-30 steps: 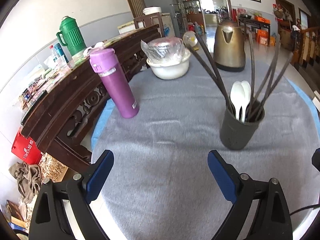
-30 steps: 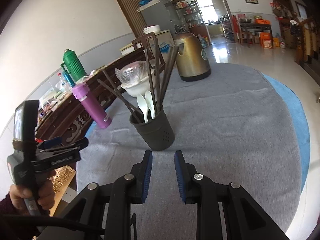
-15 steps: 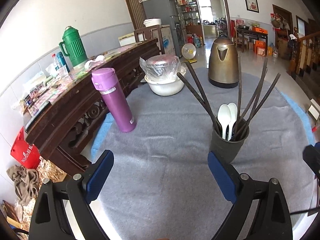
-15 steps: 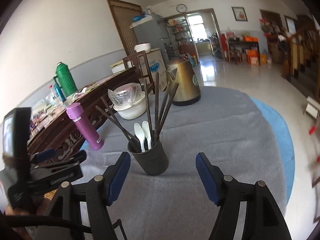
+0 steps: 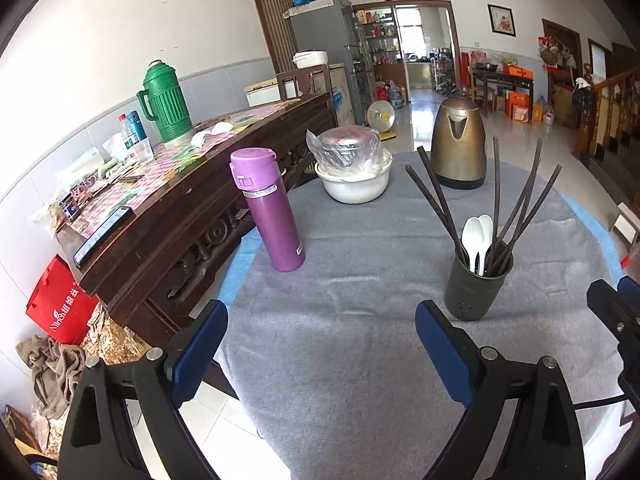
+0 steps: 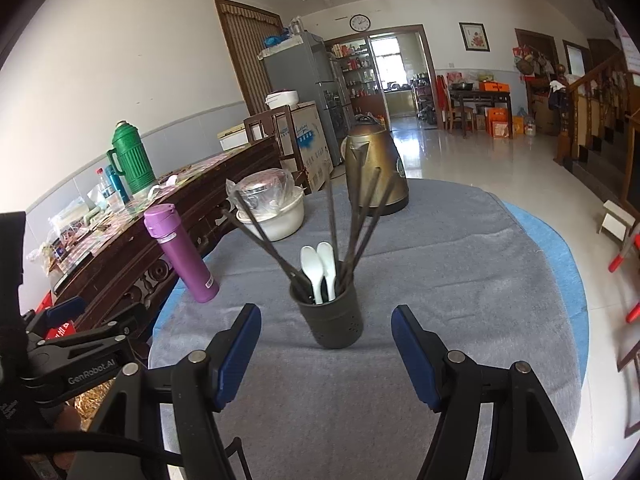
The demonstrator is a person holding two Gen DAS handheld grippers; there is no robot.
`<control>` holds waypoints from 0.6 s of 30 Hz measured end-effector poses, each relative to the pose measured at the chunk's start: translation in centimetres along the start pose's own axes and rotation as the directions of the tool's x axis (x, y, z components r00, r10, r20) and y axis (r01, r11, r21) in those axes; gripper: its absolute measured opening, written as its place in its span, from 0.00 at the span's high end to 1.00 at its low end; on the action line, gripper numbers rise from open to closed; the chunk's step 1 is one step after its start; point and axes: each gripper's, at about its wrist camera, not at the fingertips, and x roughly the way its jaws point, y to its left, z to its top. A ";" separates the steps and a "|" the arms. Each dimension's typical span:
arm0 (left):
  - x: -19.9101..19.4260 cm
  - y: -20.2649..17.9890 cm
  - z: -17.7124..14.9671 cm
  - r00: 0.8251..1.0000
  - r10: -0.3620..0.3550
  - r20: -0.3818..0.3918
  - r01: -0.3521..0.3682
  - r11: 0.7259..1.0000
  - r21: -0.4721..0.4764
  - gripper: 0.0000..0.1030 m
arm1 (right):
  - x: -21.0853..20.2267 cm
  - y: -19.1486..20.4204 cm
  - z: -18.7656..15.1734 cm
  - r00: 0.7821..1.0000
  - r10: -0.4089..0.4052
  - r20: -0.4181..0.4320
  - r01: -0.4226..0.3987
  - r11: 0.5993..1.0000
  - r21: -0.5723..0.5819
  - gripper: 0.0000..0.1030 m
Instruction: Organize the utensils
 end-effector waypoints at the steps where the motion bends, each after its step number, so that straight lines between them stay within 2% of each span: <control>1: -0.2 0.4 0.0 1.000 -0.007 0.005 0.007 1.000 -0.001 0.08 | -0.4 0.4 0.0 1.000 -0.006 0.006 0.006 1.000 -0.002 0.31; 9: -1.9 2.2 0.1 0.998 -0.048 0.031 0.048 0.999 -0.015 0.08 | -2.5 2.2 0.1 0.998 -0.051 0.033 0.051 0.998 -0.021 0.31; 18: -3.3 1.3 1.4 0.994 -0.087 0.067 0.087 0.996 0.009 0.08 | -4.1 1.6 0.9 0.995 -0.084 0.055 0.086 0.996 -0.021 0.31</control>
